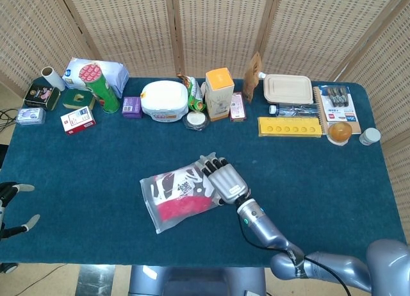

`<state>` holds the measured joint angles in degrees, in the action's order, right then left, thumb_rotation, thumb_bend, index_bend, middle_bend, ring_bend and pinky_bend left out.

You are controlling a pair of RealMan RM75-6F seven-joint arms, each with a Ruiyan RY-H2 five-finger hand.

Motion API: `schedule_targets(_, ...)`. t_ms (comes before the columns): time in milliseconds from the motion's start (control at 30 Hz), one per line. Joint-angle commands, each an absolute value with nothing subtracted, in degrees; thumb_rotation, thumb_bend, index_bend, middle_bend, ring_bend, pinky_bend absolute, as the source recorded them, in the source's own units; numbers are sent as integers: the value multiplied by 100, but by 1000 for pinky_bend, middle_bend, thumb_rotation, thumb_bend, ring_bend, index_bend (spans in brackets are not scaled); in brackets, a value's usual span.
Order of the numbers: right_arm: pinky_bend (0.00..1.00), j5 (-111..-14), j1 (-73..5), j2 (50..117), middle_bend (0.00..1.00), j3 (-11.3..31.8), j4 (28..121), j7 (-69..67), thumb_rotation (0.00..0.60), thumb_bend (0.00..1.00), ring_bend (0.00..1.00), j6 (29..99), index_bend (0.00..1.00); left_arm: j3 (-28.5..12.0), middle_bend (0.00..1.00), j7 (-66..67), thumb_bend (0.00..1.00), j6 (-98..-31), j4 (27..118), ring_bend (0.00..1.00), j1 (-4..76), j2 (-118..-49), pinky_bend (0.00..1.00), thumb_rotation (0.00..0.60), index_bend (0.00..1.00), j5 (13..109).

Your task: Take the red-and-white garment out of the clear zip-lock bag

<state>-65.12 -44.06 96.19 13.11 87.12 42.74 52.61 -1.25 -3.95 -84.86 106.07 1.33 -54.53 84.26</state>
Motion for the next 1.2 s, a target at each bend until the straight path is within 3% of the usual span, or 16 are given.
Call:
schedule_targets(33,193,-6117,-4618,9243,56,1400,9075,4598,523,36,134,5039,0,-120,327,-419,208,-8494,10592,204,125,-5460,201,591,313,8421)
schedule_targets(300,182,-5148,-5257,8662,58,1325,9923,5454,522,49,136,4653,0,-84,328,-534,208,-8555,10537,204,85,-5465,201,590,313,8492)
schedule_targets(500,170,-3880,-6072,8729,58,1220,10087,6032,519,59,131,4514,0,-26,328,-687,206,-8667,10420,204,-43,-5443,201,589,313,8462)
schedule_targets(800,151,-2515,-7157,9204,68,887,9560,6537,519,65,127,4716,0,15,327,-991,208,-8735,10156,204,-169,-5440,201,588,313,8396)
schedule_targets(1067,167,-2325,-7514,9440,133,729,9062,6375,521,78,169,4641,5,18,327,-1082,208,-8713,10066,204,-201,-5455,201,587,313,8350)
schedule_targets(1200,333,-2521,-7504,9526,297,671,8871,6105,522,111,358,4562,220,19,327,-1079,207,-8707,10067,204,-210,-5469,201,587,313,8340)
